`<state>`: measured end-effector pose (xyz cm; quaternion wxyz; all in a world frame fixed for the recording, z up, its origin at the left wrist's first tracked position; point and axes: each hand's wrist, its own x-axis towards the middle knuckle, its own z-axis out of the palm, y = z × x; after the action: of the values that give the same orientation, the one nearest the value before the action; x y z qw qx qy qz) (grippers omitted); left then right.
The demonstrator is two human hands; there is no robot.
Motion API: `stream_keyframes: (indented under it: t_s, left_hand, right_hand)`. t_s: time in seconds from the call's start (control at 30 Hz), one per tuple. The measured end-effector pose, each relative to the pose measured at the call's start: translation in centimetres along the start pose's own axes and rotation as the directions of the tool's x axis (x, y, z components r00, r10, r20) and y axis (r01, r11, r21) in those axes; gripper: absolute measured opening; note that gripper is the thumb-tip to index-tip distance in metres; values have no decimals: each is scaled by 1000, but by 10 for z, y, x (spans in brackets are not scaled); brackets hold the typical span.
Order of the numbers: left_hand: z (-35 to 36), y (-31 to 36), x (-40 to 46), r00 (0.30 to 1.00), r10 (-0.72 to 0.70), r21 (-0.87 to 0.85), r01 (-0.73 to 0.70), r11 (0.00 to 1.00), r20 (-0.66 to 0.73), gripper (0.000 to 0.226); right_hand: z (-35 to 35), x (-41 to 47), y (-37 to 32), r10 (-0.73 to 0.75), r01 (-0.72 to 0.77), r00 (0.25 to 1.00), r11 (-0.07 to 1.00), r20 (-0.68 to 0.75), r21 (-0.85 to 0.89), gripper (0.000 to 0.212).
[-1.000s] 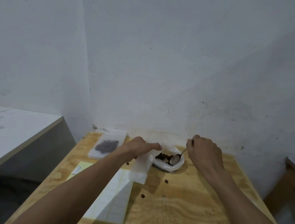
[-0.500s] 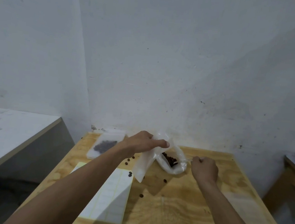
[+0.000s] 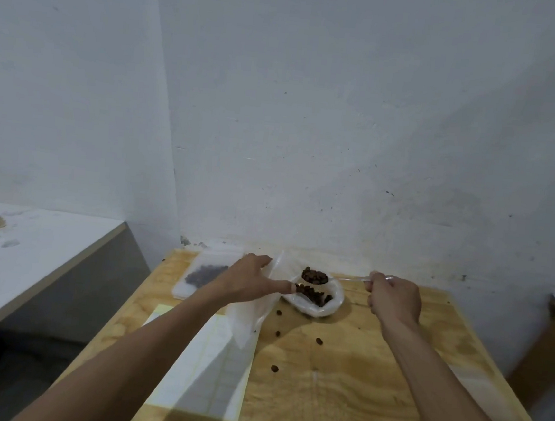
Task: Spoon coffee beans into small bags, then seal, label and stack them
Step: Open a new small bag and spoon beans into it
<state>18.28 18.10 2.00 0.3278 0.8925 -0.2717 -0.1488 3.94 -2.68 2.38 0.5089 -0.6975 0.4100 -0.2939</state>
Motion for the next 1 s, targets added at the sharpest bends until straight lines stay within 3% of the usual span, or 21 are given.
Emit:
stream_keyframes:
  t_s: [0.2,0.3,0.43,0.57,0.67,0.77,0.87,1.0]
  left_hand:
    - [1,-11,-3,995,88,53,-86,995,-45,84]
    - [0,-2,-10,994,109,40,-108,993,-31,52]
    - [0,6,-12,995,91,12,-90,996,-44,80]
    - [-2,5,-8,999,49,-42,-49,998,-9,70]
    - [-3,1,-9,1000,-18,-154,21,988,20,90]
    - [2,-2,-8,993,-48,-285,76,956,107,91]
    - [10,7,-11,989,-49,-349,96,932,141,62]
    - [14,23,-11,992,-75,-403,109,908,99,49]
  right_hand:
    - [-2,-1,-24,-87,85,996,995,31,54,30]
    - [0,-10,-39,-228,228,971,974,76,7,34]
    - [9,-19,-52,-489,496,868,857,84,-138,41]
    - [7,-16,-56,-601,593,799,781,24,-198,41]
    - [2,-12,-49,-643,609,766,726,0,-319,37]
    - [3,-10,-26,-660,594,749,631,57,-498,35]
    - [12,-13,-4,-634,538,768,565,89,-625,36]
    - [19,-10,10,-504,400,863,649,28,-647,38]
